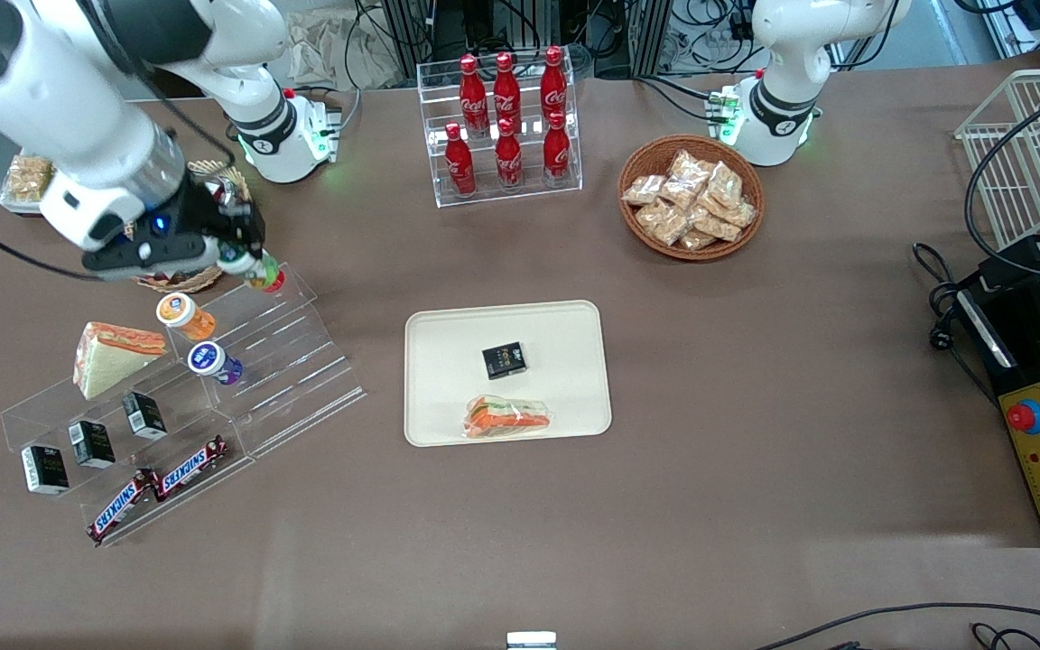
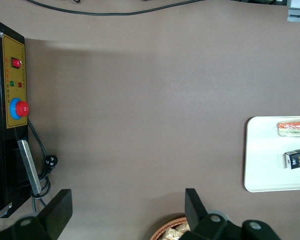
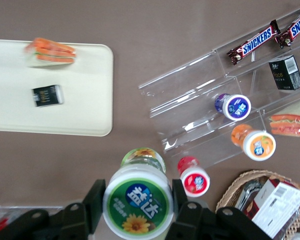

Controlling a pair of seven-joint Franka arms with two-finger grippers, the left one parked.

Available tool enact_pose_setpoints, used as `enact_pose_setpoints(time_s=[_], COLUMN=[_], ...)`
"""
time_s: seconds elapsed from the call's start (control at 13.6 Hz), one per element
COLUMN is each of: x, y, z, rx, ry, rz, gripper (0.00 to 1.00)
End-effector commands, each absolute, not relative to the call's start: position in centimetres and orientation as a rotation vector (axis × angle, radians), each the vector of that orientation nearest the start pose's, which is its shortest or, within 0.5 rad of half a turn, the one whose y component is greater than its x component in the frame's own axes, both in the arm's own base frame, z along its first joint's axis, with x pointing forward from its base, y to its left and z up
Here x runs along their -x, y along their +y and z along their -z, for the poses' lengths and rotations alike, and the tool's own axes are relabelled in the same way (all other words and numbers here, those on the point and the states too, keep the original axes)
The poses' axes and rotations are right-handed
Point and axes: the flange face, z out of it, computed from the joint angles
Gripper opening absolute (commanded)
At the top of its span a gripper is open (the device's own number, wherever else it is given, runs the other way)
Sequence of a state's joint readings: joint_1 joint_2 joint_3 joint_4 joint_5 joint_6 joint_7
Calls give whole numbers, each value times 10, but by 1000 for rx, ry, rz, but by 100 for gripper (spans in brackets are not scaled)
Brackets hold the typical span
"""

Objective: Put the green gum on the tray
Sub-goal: 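Lift the gum bottle out of the rack and carry it toward the tray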

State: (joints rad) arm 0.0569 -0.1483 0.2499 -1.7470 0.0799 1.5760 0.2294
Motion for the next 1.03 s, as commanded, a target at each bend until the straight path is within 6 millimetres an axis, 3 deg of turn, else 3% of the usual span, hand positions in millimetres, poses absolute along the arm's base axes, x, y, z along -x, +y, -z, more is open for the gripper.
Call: enact_pose_setpoints(time_s=[0.0,0.15,0.29,0.44,0.59,0.95], x=[-468,-461,-460,-473,-483,-487], y=[214,251,288,309,327,338], z=[-650,-645,-623,-596,-550,-409], rx=[3077,3070,3079,3057,3066,3033], ry=[-19,94,192,282,301,378], rz=[-67,-81,-121,-100,-131,-66], gripper=[12,12,12,12,12,12])
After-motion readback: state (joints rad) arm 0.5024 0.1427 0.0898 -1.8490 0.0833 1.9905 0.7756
